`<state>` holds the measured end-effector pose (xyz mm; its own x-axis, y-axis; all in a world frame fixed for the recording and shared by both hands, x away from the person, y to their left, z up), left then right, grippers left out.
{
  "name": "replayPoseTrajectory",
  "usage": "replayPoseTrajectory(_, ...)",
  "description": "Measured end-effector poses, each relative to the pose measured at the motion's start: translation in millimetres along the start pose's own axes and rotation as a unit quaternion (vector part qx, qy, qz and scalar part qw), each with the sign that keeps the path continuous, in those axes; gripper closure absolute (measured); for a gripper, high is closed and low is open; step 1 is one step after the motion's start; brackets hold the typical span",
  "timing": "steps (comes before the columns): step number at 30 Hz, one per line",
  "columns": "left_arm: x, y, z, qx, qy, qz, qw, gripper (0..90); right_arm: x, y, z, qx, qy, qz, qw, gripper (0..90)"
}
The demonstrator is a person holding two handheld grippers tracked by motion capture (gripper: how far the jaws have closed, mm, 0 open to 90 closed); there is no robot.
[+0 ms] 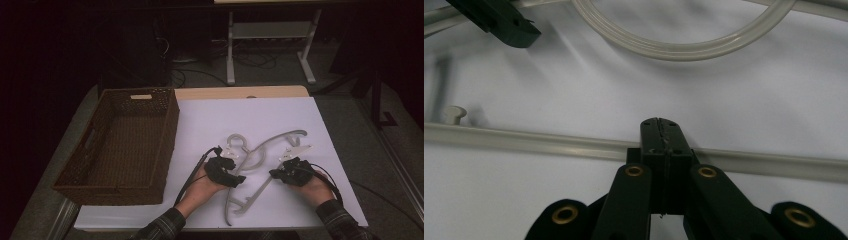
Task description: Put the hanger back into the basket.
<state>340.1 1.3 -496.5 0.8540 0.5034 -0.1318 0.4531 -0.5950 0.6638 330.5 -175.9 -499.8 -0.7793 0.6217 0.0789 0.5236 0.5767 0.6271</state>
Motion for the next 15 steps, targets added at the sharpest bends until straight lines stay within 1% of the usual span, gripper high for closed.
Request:
replayPoseTrajectory(2,-1.5,1.8,2.4,0.001,-0.003,0.0,1.0,47.9,0.1,0.0,0.0,0.0,0.001,0.0,1.0,90.0)
replayPoseTrajectory(3,-1.8,2.2,3.7,0.004,-0.004,-0.001,1.0,47.9,0.1,0.0,0.0,0.0,0.001,0.0,1.0,90.0)
replayPoseTrajectory(4,-2.6,2.6,6.3,0.008,-0.007,-0.003,0.9999,51.8,0.2,0.0,0.0,0.0,0.0,-0.001,1.0,90.0)
replayPoseTrajectory(6,-2.8,3.3,7.0,0.006,-0.006,-0.003,1.0,56.8,0.1,0.0,0.0,0.0,-0.001,-0.001,1.0,89.9)
replayPoseTrajectory(8,-4.0,4.4,7.8,0.01,-0.007,-0.002,0.9999,60.4,0.4,0.0,0.0,0.001,-0.003,-0.004,1.0,90.0)
replayPoseTrajectory(9,-4.3,5.5,8.9,0.011,0.0,0.001,0.9999,62.6,0.6,-0.1,0.0,0.001,-0.004,-0.005,1.0,90.0)
replayPoseTrajectory(10,-4.3,5.5,8.9,0.011,0.0,0.001,0.9999,66.0,0.6,-0.2,-0.1,0.002,-0.004,-0.006,1.0,89.9)
replayPoseTrajectory(11,-3.6,6.2,9.3,0.011,-0.001,-0.006,0.9999,67.7,0.5,-0.5,-0.3,0.003,-0.003,-0.005,1.0,89.9)
replayPoseTrajectory(12,-3.6,6.2,9.3,0.011,-0.001,-0.006,0.9999,68.0,0.5,-0.5,-0.3,0.003,-0.003,-0.005,1.0,89.9)
replayPoseTrajectory(15,-2.9,7.4,8.5,0.012,-0.003,-0.018,0.9998,69.1,0.5,-0.5,-0.4,0.004,-0.004,-0.007,1.0,89.9)
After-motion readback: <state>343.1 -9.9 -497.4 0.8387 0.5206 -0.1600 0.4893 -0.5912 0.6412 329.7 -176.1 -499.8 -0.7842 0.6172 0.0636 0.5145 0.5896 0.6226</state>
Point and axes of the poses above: each handheld gripper's, and its own axes: z roughly forward along the jaws, y roughly out of its top, x roughly to its left, the point moved 7 cm from there along z, roughly forward along the jaws, and after that the axes turned 1 degree about y, right-handed, at the moved point
